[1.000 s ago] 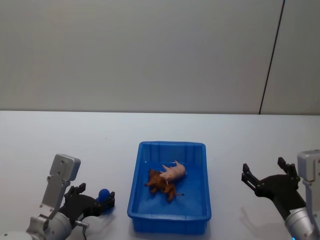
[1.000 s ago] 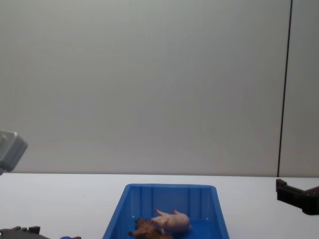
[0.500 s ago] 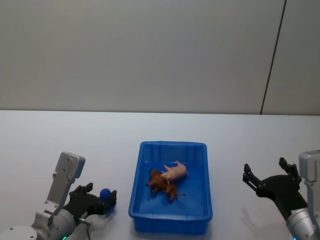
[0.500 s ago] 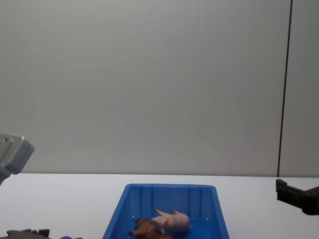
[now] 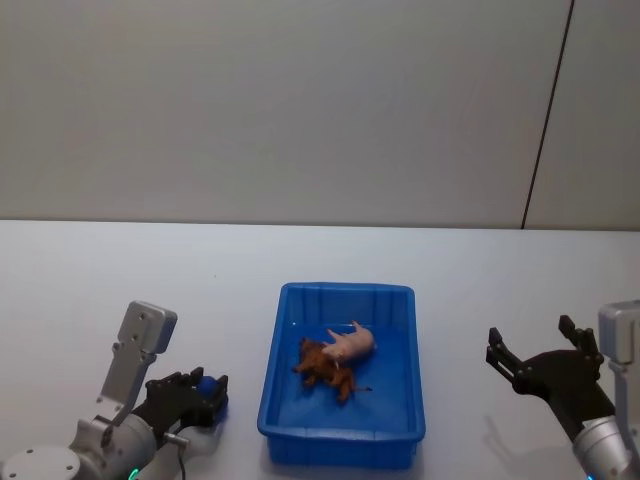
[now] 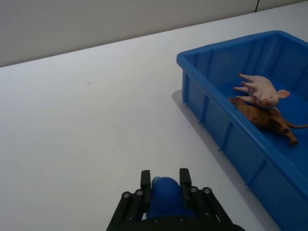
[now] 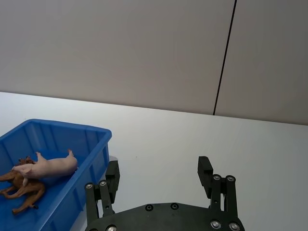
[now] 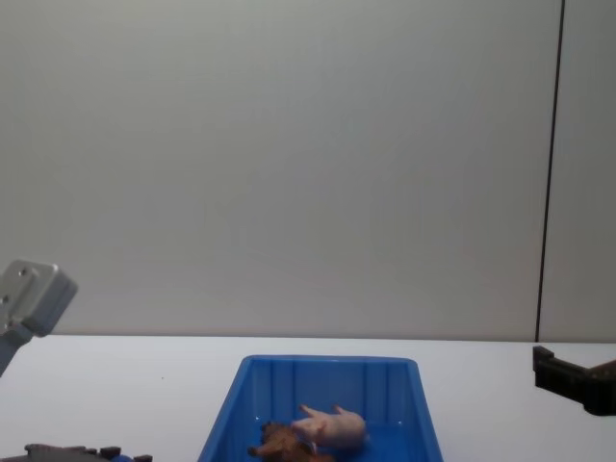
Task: Pick up the two dolls from the table and place them into the box.
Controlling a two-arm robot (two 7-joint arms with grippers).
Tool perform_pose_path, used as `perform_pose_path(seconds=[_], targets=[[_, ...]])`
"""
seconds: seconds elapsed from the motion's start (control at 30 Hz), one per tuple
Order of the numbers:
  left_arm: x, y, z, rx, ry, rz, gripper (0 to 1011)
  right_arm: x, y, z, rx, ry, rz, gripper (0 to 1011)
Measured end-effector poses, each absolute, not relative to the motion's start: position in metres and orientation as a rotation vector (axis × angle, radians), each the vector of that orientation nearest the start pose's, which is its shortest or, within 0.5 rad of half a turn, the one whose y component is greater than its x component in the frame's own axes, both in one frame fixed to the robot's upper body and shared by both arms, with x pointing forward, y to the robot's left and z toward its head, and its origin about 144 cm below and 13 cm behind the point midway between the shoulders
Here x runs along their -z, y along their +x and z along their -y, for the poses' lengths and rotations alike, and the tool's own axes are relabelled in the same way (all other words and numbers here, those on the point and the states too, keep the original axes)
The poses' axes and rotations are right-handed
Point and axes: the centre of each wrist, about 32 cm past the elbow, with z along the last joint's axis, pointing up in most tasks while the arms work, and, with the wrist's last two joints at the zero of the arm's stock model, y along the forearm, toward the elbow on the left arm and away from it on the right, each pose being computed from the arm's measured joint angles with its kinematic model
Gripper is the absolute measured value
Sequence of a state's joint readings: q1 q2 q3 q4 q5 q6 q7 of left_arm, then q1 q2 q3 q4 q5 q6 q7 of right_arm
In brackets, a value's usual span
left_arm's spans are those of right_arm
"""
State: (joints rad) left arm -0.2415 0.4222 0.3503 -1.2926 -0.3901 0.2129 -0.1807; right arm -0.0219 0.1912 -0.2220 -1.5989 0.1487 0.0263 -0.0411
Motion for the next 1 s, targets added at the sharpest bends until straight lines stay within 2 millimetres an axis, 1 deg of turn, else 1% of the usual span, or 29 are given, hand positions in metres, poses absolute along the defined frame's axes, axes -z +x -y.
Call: perform_pose_path(seconds=[0.07,0.1,0.27,0.5,0.67,0.73,0.77,1.0], targets=[[-1.125,0.512,-0.287,-1.183,0.349,-0.212,329,-1.135,0.445,0.211,1.388,-0.075,-0.012,1001],[-1.125,0.512,-0.287,-1.182,0.35,-0.213,314,-1.135,0.445,0.211,1.388,-0.075,-0.012,1001],[-1.126,0.513,-0.287,-1.18,0.354,-0.22,266,-1.135,0.445,0.211,1.388,-0.075,-0.013,1001],[-1.13,0.513,-0.286,-1.178,0.349,-0.213,226,-1.135,0.445,0.211,1.388,-0.075,-0.012,1001],[-1.141,0.513,-0.285,-1.185,0.338,-0.179,204,-1.135,0.445,0.211,1.388,-0.075,-0.013,1001],[-1.151,0.513,-0.285,-1.189,0.329,-0.147,193,-1.135,0.445,0.211,1.388,-0.075,-0.012,1001],[-1.151,0.513,-0.285,-1.189,0.329,-0.147,187,-1.135,0.445,0.211,1.388,-0.075,-0.013,1001],[-1.18,0.515,-0.283,-1.182,0.296,-0.056,156,-1.135,0.445,0.211,1.388,-0.075,-0.013,1001]])
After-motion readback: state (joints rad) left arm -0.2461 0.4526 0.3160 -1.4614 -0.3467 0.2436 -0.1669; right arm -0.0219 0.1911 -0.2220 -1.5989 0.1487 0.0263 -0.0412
